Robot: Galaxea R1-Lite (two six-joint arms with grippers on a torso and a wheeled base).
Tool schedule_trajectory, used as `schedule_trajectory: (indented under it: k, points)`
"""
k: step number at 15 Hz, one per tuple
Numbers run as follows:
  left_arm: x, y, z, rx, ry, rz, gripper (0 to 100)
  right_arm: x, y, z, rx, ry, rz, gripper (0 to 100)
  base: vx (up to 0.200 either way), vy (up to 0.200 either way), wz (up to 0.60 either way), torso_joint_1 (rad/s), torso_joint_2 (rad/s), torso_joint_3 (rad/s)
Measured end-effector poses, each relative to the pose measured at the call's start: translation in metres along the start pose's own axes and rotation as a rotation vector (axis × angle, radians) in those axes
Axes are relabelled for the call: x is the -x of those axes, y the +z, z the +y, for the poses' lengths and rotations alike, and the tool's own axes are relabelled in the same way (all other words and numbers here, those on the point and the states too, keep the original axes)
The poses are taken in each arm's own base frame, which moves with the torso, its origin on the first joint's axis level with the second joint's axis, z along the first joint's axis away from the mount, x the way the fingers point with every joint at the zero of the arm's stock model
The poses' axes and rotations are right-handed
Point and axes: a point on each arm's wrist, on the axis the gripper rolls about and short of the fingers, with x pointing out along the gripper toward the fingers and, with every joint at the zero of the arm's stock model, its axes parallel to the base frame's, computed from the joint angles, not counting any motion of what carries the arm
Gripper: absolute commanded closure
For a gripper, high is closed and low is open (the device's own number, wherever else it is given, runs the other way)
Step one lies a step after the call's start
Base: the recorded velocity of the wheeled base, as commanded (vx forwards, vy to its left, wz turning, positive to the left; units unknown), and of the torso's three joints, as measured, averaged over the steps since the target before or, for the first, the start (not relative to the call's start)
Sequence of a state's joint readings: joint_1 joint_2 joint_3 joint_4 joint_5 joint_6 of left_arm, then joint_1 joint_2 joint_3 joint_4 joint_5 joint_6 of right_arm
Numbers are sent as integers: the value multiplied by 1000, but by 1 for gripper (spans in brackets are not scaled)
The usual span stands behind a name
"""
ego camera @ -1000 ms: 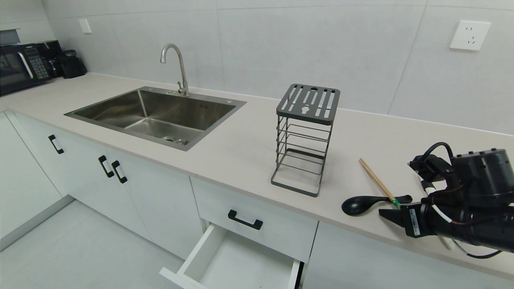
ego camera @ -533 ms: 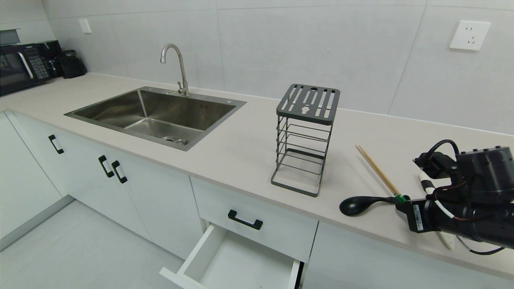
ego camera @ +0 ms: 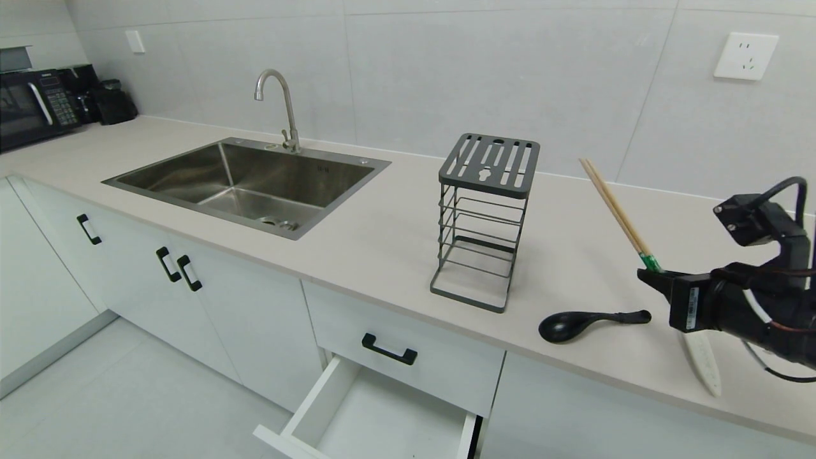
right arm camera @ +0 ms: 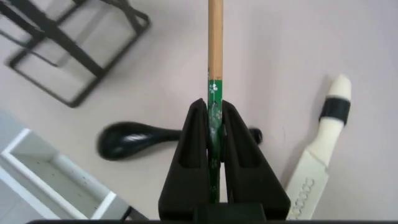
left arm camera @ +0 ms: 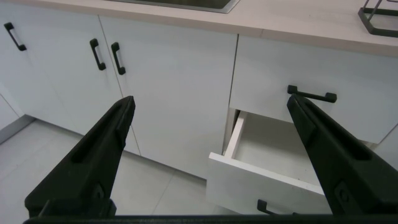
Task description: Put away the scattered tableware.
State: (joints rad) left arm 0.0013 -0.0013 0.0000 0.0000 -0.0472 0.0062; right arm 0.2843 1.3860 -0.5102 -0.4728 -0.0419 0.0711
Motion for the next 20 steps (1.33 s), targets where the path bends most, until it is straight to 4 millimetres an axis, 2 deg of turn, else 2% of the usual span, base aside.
schedule_trajectory:
  k: [4, 7, 10, 14, 17, 20]
  points:
    - [0, 0, 0, 0, 0, 0, 0, 28, 8, 7, 107, 158, -145, 100, 0, 0, 0, 0, 0, 0]
    - [0, 0, 0, 0, 0, 0, 0, 48, 10, 21, 182, 372, -211, 100, 0, 0, 0, 0, 0, 0]
    - [0, 0, 0, 0, 0, 0, 0, 62, 2, 35, 243, 512, -220, 100, 0, 0, 0, 0, 0, 0]
    - [0, 0, 0, 0, 0, 0, 0, 67, -25, 50, 309, 638, -140, 100, 0, 0, 0, 0, 0, 0]
    - [0, 0, 0, 0, 0, 0, 0, 73, -46, 71, 374, 785, 23, 100, 0, 0, 0, 0, 0, 0]
    - [0, 0, 0, 0, 0, 0, 0, 69, -52, 94, 395, 871, 165, 100, 0, 0, 0, 0, 0, 0]
